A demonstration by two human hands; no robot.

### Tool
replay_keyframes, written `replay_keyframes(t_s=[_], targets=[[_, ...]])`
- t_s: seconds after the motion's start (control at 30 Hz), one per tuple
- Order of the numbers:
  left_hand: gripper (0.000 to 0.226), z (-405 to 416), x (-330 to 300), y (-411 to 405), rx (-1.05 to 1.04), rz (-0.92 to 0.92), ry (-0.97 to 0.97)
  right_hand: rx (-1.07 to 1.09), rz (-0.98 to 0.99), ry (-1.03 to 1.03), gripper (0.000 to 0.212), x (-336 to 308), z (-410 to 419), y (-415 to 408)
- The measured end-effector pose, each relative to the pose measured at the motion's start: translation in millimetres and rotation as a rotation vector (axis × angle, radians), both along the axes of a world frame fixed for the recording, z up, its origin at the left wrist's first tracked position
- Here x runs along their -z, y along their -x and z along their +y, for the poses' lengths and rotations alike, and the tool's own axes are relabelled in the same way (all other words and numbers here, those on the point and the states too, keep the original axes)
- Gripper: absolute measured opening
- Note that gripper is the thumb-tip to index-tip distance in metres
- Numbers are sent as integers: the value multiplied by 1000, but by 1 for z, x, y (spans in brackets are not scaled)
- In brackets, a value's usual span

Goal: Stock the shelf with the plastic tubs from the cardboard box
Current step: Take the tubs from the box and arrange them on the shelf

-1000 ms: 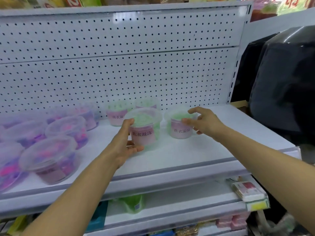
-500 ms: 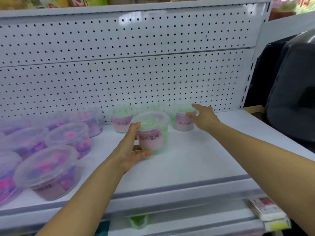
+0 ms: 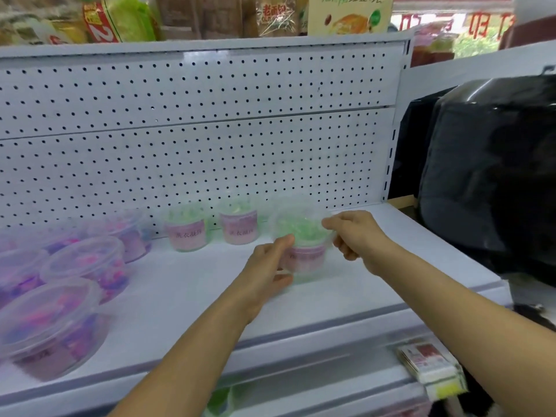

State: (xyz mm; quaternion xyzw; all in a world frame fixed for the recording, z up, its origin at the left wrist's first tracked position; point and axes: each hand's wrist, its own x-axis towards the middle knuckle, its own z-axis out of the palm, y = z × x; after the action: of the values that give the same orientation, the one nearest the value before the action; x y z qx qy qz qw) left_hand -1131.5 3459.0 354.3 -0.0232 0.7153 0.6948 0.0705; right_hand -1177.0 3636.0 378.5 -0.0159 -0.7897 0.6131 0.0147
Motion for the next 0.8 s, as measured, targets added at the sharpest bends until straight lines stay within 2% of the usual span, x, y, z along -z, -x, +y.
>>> replay_keyframes(t_s=[0.1, 0.2, 0.3, 0.43, 0.53, 0.8], targets=[[64, 3, 7, 16, -27, 173, 422, 106, -26, 33, 19, 5, 33, 9], [57, 1, 11, 41, -79, 491, 789, 210, -63, 61, 28, 13, 58, 23], [52, -2, 14, 70, -39, 645, 1015, 270, -83, 54, 29, 18, 71, 42], [56, -2, 14, 104, -4, 744, 1229, 310, -88, 28, 26, 24, 76, 71], [55, 2, 15, 122, 1, 744, 1322, 335, -74, 25, 22, 25, 74, 95], [60, 5, 22, 143, 21, 691, 1196, 408, -31, -9, 27, 28, 61, 149]])
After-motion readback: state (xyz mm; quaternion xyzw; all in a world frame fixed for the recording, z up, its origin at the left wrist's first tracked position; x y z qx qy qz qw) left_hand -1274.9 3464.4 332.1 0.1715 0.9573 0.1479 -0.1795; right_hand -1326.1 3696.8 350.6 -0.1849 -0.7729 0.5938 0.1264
